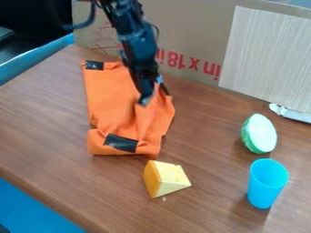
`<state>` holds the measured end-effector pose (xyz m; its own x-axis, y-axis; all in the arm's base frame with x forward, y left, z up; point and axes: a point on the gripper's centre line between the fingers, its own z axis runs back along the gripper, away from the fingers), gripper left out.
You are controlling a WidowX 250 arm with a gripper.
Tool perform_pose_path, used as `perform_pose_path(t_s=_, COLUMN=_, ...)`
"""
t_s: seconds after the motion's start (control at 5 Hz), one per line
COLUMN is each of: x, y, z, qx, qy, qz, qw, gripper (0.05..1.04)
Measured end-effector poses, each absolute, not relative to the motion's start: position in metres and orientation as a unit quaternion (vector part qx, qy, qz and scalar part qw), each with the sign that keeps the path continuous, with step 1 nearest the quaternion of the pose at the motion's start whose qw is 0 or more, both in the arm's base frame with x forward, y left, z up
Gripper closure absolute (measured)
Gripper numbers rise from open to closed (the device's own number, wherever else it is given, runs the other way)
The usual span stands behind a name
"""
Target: Unfold the cloth from top right to bottom left
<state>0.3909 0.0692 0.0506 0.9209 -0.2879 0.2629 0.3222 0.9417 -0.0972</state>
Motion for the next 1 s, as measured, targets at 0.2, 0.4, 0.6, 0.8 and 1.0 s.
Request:
perform_pose_path(t_s=0.2, x=0.387, y=0.073, z=0.080, qx=-0.085, qy=-0.147, qz=-0.152, qw=0.974, gripper=1.034)
perform_pose_path(t_s=0.4, x=0.381, y=0.076, z=0.097, qx=-0.095, qy=-0.156, qz=-0.151, qw=0.971, gripper=1.034)
perform_pose_path(t_s=0.6, x=0.373, y=0.085, z=0.106, qx=-0.104, qy=-0.153, qz=-0.143, qw=0.972, gripper=1.034)
perform_pose_path(t_s=0.8, x=0.358, y=0.105, z=0.137, qx=-0.106, qy=-0.170, qz=-0.115, qw=0.973, gripper=1.034)
perform_pose_path(t_s=1.0, x=0.344, y=0.123, z=0.154, qx=-0.115, qy=-0.162, qz=-0.088, qw=0.976, gripper=1.034)
